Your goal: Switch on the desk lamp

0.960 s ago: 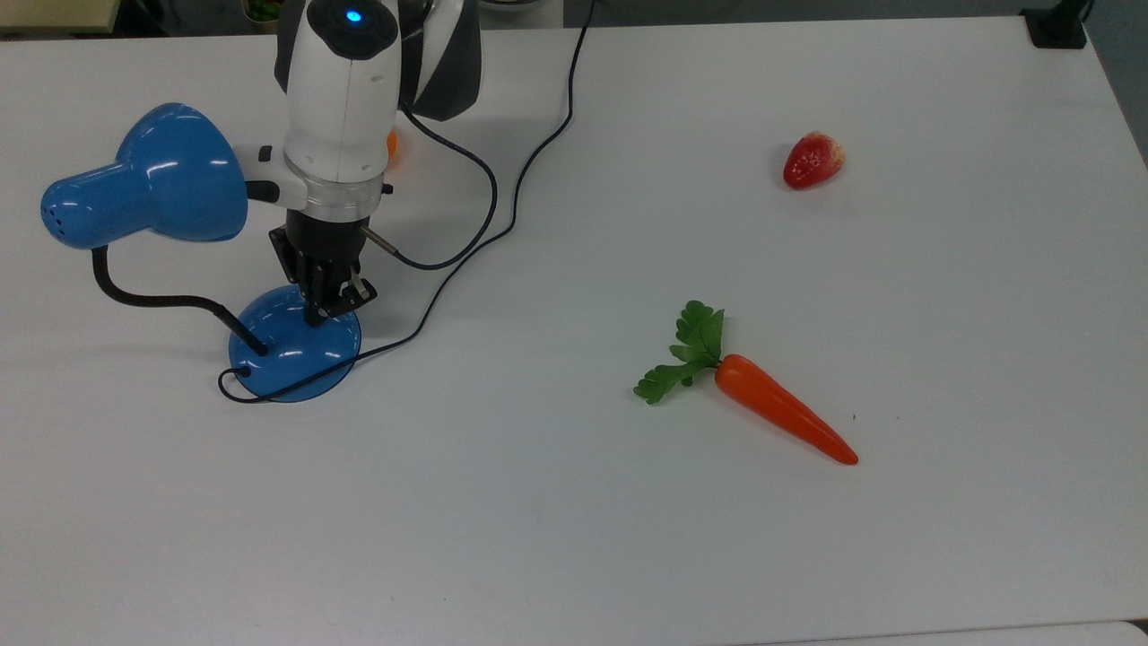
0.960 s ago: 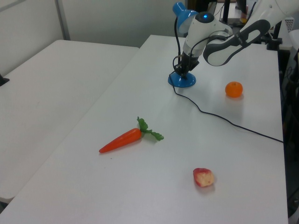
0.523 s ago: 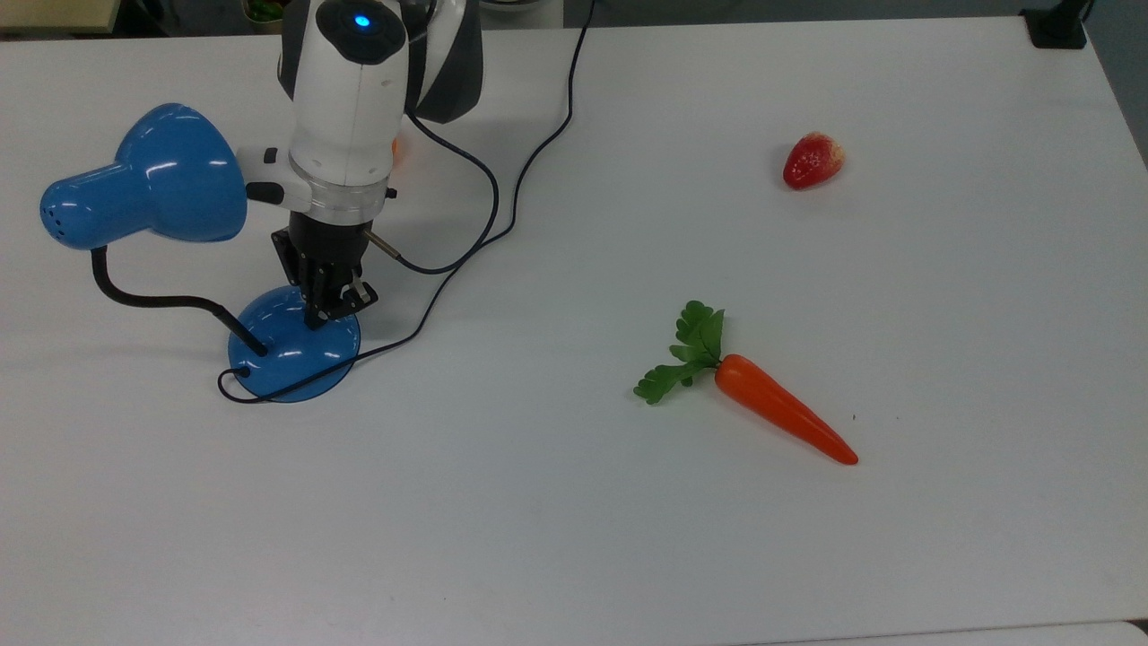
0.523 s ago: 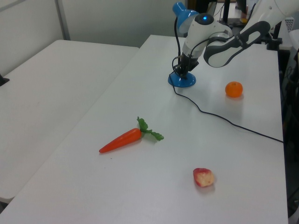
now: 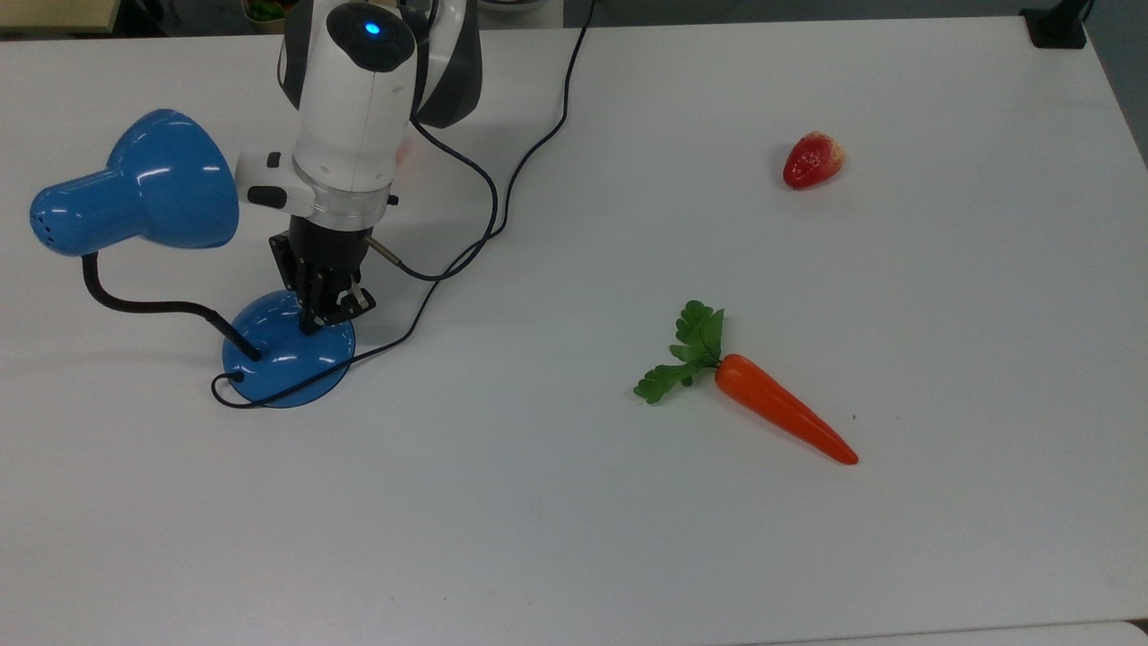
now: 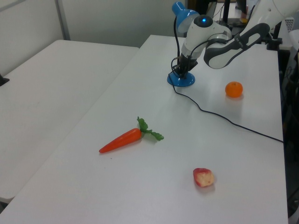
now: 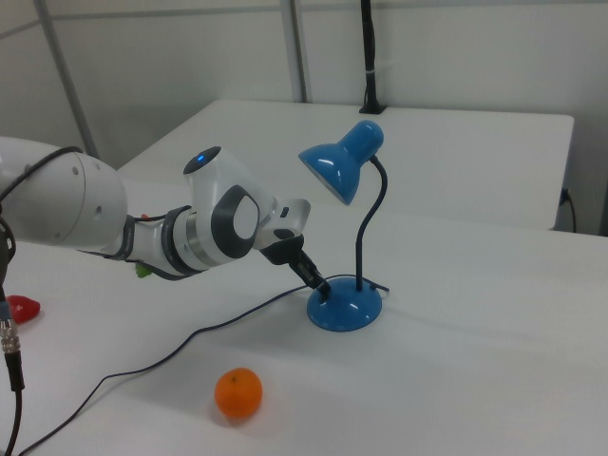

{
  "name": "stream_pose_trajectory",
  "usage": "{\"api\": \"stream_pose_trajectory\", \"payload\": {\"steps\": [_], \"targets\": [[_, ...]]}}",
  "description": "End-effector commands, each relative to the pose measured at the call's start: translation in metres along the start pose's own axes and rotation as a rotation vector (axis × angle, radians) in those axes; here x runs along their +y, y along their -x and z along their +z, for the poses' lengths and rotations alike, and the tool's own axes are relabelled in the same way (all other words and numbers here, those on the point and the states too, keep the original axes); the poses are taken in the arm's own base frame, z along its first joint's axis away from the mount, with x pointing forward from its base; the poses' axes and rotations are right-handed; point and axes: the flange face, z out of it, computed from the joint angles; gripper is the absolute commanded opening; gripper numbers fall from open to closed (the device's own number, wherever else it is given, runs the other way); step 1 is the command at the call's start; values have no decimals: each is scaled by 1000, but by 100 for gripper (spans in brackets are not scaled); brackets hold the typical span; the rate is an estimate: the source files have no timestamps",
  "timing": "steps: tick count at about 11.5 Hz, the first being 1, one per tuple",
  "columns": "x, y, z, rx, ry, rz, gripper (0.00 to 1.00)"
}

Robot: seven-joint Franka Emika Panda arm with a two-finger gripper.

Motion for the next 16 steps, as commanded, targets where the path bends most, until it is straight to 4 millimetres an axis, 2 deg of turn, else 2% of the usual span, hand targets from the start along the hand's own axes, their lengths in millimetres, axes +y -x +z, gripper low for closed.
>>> {"api": "stream_pose_trajectory", "payload": {"steps": [1, 2, 3, 5, 9, 13, 16], "targets": [[-1, 17, 45, -25, 17, -1, 5], [0, 19, 50, -30, 22, 6, 4], [-2, 11, 52, -16, 20, 31, 4], [-1, 15, 64, -28, 30, 76, 4], [7, 14, 70, -37, 39, 118, 4], [8, 8, 60, -24, 32, 114, 4], [13, 1, 38, -10, 24, 128, 4]]}}
